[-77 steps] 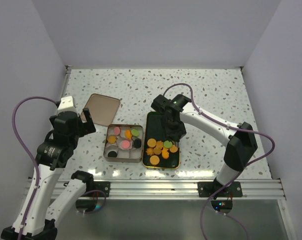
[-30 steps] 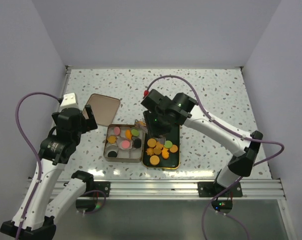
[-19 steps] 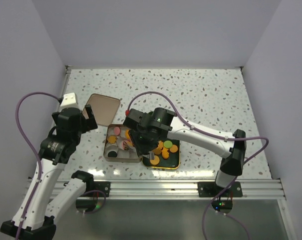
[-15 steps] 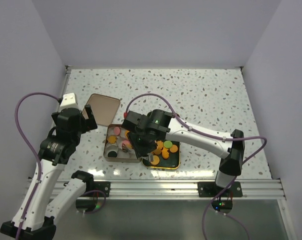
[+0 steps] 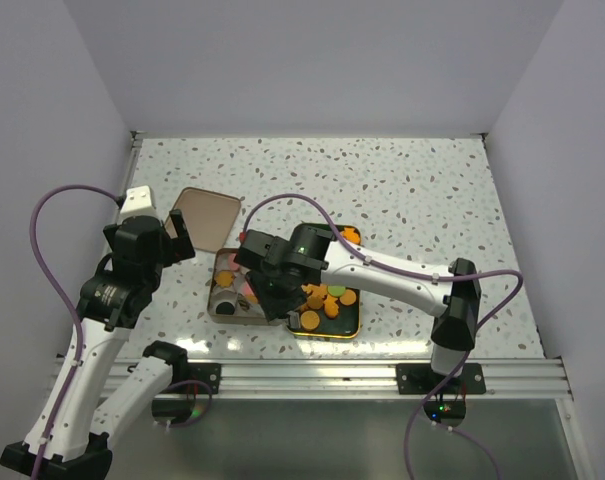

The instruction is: Pack the cookies

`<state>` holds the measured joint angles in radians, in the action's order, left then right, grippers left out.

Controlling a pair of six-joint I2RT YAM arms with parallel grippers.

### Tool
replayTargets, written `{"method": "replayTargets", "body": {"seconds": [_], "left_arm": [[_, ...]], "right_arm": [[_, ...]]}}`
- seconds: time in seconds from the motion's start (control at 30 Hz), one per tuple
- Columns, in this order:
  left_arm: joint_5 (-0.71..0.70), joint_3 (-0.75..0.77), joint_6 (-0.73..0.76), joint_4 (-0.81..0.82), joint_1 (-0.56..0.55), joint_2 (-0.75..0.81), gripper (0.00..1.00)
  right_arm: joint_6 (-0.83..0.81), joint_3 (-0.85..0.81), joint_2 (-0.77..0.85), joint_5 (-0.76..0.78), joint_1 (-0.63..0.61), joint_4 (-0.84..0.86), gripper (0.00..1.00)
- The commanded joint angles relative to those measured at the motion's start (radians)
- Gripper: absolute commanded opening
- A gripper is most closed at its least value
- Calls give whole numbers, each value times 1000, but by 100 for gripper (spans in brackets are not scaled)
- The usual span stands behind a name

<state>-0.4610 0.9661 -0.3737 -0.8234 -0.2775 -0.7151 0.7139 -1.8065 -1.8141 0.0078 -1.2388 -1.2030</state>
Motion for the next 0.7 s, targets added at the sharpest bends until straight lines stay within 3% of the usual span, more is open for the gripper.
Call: {"method": "replayTargets", "body": {"seconds": [0.0,0.23,0.67], "left_arm": [[-13,-9,16,50,-8,3,100],[-18,-9,15,47,-8,3,100],[-18,-9,15,49,-8,3,100]], "right_arm": [[-5,-27,-11,-5,-2,28,42],[-10,-36,-10,0,-2,17,49],[6,-97,64,110,2,-42,50]]}}
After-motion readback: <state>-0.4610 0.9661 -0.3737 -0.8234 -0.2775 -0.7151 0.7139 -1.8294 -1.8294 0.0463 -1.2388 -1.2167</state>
